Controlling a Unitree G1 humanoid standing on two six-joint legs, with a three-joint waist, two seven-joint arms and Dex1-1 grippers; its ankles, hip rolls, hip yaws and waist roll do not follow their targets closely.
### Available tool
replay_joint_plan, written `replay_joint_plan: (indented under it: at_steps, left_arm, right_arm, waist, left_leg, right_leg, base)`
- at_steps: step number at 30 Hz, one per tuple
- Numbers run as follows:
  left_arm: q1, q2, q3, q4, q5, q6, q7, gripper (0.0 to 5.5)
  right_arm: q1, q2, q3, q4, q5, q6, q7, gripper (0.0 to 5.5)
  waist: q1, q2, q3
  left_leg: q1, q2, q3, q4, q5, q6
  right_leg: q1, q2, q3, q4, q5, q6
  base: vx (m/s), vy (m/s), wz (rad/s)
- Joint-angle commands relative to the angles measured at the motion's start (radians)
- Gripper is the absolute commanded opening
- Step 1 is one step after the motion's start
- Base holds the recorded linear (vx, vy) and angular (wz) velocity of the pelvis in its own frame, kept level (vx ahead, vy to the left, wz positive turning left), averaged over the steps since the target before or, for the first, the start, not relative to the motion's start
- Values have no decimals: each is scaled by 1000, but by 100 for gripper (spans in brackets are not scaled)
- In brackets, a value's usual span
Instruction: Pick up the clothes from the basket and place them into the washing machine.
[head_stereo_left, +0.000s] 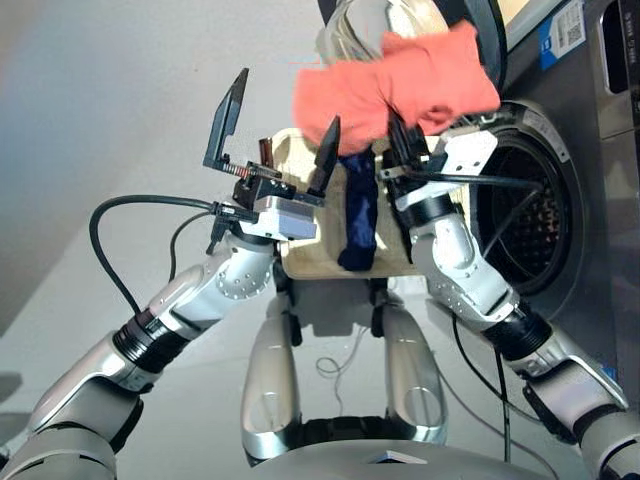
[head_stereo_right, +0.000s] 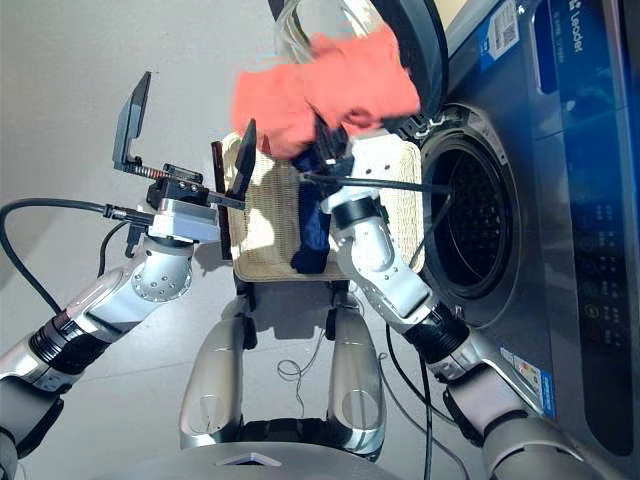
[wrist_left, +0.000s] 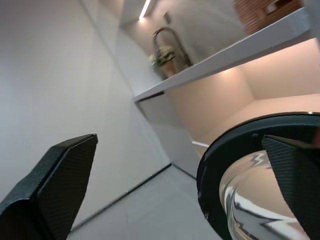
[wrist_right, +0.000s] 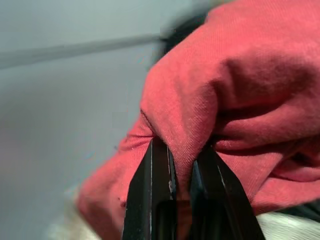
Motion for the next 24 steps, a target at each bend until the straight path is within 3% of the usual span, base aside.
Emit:
replay_joint_plan:
  at_steps: [1, 7, 13, 24]
  left_arm:
    - [2, -14, 0, -116, -24, -88, 43, 550]
    - [0, -38, 2, -116, -80, -115, 53, 550]
    - [13, -76, 2, -116, -121, -115, 49, 550]
    - [0, -53, 9, -141, -188, -120, -2, 550]
  right_arm:
    - [-39, 26, -84, -24, -124, -82, -76, 0]
    - [-16, 79, -144, 232, -124, -81, -152, 0]
    - [-41, 117, -227, 444, -23, -100, -184, 0]
    - [-110, -36, -423, 736, 127, -112, -233, 0]
  waist:
    - [-1, 12, -15]
    - [5, 24, -15]
    - [16, 39, -15]
    - [51, 81, -15]
  left_leg:
    - [-17, -6, 3, 102, -62, -16]
    - [-32, -10, -9, 113, -66, -15]
    - [-54, -15, -30, 144, -81, -15]
    - [-260, -13, -103, 394, -161, -19]
  right_leg:
    - [-3, -46, 34, -12, -10, 68]
    - [-15, -47, 34, 1, -16, 67]
    - [-32, -46, 32, 47, -41, 62]
    - [-222, -49, 24, 344, -164, 29]
  base:
    - [0, 0, 0]
    - [0, 0, 0]
    - [-3, -4, 42]
    - [-44, -56, 319]
